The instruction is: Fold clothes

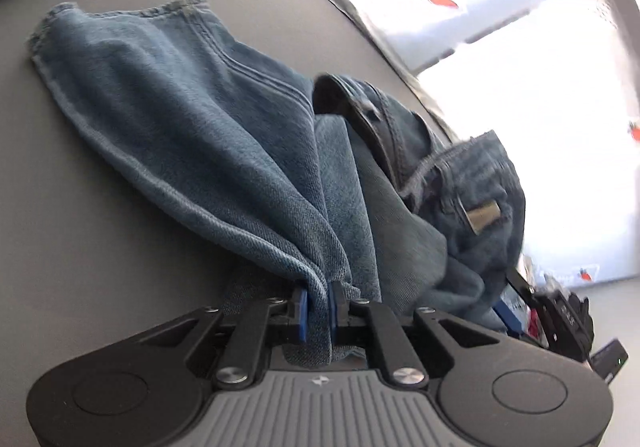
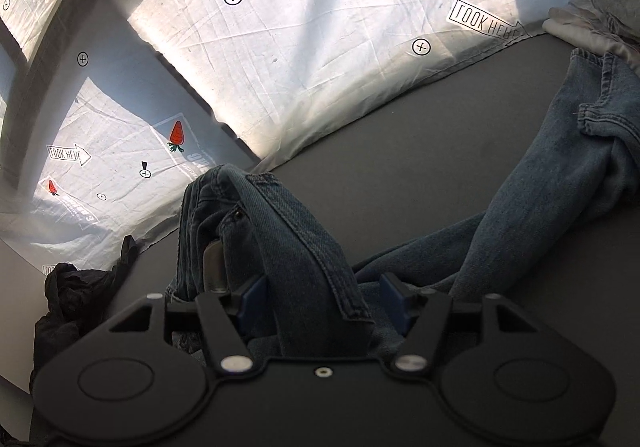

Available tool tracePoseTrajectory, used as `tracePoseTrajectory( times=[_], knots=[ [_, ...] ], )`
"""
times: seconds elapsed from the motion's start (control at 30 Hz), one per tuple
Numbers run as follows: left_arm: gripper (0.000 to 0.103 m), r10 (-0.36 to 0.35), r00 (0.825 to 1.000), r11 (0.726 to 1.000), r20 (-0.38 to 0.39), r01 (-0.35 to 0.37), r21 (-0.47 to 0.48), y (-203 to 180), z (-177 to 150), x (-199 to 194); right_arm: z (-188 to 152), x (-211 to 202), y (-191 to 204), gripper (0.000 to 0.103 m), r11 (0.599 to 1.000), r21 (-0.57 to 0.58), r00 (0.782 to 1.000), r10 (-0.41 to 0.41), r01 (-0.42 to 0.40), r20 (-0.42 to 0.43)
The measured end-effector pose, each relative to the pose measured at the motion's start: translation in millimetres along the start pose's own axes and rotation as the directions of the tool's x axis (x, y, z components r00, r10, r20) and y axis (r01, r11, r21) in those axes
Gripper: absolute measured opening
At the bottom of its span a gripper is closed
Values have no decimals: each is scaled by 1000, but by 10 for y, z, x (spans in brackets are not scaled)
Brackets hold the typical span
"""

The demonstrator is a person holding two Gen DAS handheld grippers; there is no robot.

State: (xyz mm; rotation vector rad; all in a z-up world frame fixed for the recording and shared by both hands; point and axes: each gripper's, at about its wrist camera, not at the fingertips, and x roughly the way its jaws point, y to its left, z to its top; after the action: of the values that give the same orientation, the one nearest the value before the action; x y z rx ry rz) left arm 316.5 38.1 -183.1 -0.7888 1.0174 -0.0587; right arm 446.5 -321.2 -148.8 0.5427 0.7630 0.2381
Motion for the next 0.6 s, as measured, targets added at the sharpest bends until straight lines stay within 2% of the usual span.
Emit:
tracePoseTrajectory(
  times=[0.03, 0.1, 0.17, 0.23, 0.3, 0.4, 0.5, 0.6],
  knots=[
    [10, -29, 997, 996, -65, 35, 86, -200, -89, 116, -7, -22, -26, 63, 1000, 9, 1000, -1, 1, 3],
    [13, -61, 981, 967, -184, 104, 231, -556, -246, 324, -10, -75, -70, 63, 1000, 22, 1000, -6, 6, 13],
    [15, -47, 975, 952, -216, 109, 285, -685, -314, 420, -6, -126, -90, 63, 1000, 23, 1000, -14, 14, 24],
    [15, -61, 976, 963, -209, 112, 243, -637, -293, 426, -12, -187, -90, 63, 1000, 12, 999, -25, 25, 38],
    [22, -102, 977, 976, -187, 135, 172, -528, -229, 357, -27, -233, -92, 64, 1000, 11, 998, -26, 26, 50],
    [31, -133, 984, 982, -122, 147, 122, -397, -138, 154, -67, -220, -93, 65, 999, 21, 999, -31, 30, 41],
    [43, -146, 989, 985, -2, 145, 93, -229, -46, -167, -122, -145, -64, 65, 998, 39, 999, -41, 41, 5],
    [46, -157, 979, 987, 128, 160, -18, 31, 49, -450, -284, -69, -17, 65, 997, 60, 998, -44, 47, -44]
  ],
)
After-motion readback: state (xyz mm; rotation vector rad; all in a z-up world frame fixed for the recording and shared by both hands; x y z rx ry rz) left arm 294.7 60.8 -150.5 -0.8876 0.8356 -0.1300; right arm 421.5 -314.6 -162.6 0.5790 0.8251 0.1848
